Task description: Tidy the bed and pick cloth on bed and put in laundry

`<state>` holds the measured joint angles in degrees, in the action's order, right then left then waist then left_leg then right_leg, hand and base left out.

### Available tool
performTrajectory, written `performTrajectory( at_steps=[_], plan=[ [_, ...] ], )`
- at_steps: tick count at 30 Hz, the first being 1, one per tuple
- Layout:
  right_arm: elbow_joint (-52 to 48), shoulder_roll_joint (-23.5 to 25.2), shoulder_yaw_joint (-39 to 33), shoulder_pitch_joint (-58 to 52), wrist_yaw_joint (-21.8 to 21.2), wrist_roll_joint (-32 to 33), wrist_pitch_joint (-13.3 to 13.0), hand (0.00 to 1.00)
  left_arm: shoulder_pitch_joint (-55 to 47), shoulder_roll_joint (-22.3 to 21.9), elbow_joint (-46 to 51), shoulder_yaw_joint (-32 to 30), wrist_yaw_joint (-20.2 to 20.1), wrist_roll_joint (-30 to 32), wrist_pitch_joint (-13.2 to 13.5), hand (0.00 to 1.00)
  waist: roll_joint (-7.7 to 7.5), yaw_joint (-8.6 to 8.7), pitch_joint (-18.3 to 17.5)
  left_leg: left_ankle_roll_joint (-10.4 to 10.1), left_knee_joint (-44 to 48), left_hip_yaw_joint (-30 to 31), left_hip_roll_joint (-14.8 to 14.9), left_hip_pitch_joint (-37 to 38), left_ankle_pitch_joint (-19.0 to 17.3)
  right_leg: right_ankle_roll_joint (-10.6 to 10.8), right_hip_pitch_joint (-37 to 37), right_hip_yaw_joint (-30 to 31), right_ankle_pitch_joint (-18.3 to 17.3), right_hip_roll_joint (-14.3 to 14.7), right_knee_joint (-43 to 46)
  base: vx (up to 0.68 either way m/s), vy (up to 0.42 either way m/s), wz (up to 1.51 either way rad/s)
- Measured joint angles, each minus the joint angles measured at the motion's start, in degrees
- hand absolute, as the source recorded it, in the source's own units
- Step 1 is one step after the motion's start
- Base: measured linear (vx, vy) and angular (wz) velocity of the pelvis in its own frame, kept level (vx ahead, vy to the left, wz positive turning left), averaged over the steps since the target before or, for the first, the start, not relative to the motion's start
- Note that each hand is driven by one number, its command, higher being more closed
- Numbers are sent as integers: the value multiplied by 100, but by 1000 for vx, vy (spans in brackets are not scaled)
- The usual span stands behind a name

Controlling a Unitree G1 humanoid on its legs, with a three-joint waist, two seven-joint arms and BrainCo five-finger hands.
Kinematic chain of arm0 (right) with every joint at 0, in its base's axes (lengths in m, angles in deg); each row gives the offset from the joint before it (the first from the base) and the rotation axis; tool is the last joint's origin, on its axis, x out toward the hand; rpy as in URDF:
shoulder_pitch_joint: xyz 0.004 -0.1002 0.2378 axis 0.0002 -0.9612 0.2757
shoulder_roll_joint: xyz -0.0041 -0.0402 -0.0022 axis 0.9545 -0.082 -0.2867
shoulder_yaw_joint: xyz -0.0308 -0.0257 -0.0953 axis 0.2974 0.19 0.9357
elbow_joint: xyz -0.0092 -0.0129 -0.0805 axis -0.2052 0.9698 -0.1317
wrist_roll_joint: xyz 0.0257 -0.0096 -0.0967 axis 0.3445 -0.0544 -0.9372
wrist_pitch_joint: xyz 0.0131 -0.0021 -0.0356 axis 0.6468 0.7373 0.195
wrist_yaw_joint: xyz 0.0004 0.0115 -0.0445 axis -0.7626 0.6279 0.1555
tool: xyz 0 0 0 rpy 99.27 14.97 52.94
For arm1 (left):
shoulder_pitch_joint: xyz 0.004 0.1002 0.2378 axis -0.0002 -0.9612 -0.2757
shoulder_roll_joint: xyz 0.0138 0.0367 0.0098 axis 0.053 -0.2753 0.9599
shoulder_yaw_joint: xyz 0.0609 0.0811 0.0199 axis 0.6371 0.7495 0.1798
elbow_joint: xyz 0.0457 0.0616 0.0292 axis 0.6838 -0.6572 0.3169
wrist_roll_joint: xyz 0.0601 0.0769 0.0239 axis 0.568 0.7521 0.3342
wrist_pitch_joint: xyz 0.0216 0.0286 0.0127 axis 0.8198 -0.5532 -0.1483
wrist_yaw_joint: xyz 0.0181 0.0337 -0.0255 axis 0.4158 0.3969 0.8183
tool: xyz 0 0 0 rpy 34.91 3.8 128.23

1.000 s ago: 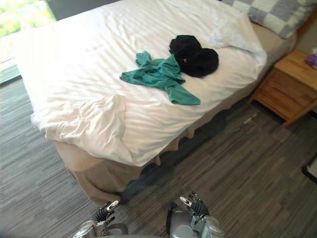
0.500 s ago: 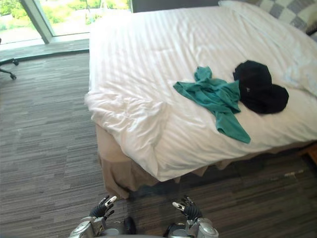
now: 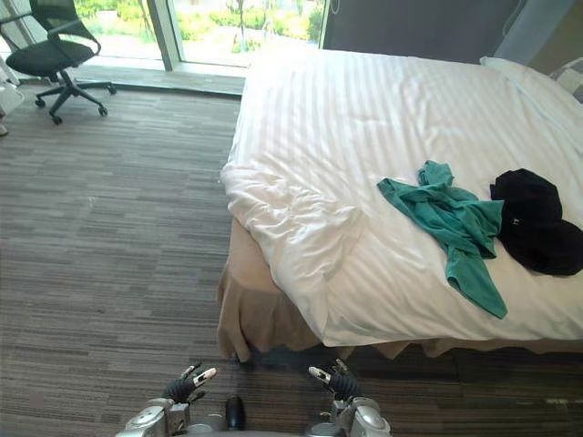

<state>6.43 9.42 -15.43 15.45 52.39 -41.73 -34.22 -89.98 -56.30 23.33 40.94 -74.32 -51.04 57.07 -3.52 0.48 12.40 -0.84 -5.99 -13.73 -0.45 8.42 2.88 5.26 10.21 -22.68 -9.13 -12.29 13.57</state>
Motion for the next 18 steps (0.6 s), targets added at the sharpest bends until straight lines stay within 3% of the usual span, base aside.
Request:
performTrajectory(
  at_steps=[2, 3, 5, 8, 14, 16, 17, 18],
  plan=[
    [32, 1, 11, -11, -3, 8, -4, 0, 0, 12, -83, -45, -2, -69, 20, 0, -18, 8, -3, 28, -6, -103, -56, 9, 20, 124, 104, 135, -100, 21, -330, -152, -43, -40],
    [46, -12, 8, -23, 0, 53, -3, 0, -5, -17, -158, -50, 0, -183, 66, 0, 49, 58, 36, 13, -11, -139, -24, 63, 56, 175, 178, 155, -98, 39, -454, -203, -43, -24],
    [73, -36, -14, -77, -2, 102, -1, 0, -14, -39, -254, -55, 24, -501, 148, 0, 74, 165, 53, 0, -11, -159, 17, 159, 57, 167, 262, 152, -101, 91, -519, -114, -16, -12],
    [89, -49, -115, -147, 1, 107, -5, 0, -42, -116, -292, -80, 424, -1402, 397, 0, 86, 179, 43, -16, -13, -244, 128, 249, 69, 191, 437, 157, -82, 219, -711, -87, -33, -14],
    [53, -45, -466, -264, -3, 109, 25, 0, 119, -540, -162, -727, 1471, -2513, 1315, 0, 108, 184, -7, 21, -12, -309, 150, 144, 43, 202, 432, 164, 30, 273, -935, 15, 9, 2],
    [44, -42, -550, -307, -2, 120, 87, 0, 170, -577, 151, -1052, 1791, -2915, 1767, 0, 89, 185, -20, -4, -10, -334, 133, 148, 26, 138, 442, 196, 151, 295, -1017, 117, 25, -4],
    [36, -46, -602, -322, -2, 120, 130, 0, 232, -550, 328, -1301, 2028, -3084, 2118, 0, 83, 190, -28, 8, -10, -368, 128, 157, 34, 121, 464, 230, 202, 317, -1053, 129, 0, -11],
    [34, -49, -629, -330, -2, 122, 149, 0, 250, -528, 439, -1439, 2138, -3150, 2275, 0, 86, 189, -31, 11, -9, -390, 128, 161, 36, 106, 485, 256, 212, 322, -1076, 131, -11, -16]
  ],
)
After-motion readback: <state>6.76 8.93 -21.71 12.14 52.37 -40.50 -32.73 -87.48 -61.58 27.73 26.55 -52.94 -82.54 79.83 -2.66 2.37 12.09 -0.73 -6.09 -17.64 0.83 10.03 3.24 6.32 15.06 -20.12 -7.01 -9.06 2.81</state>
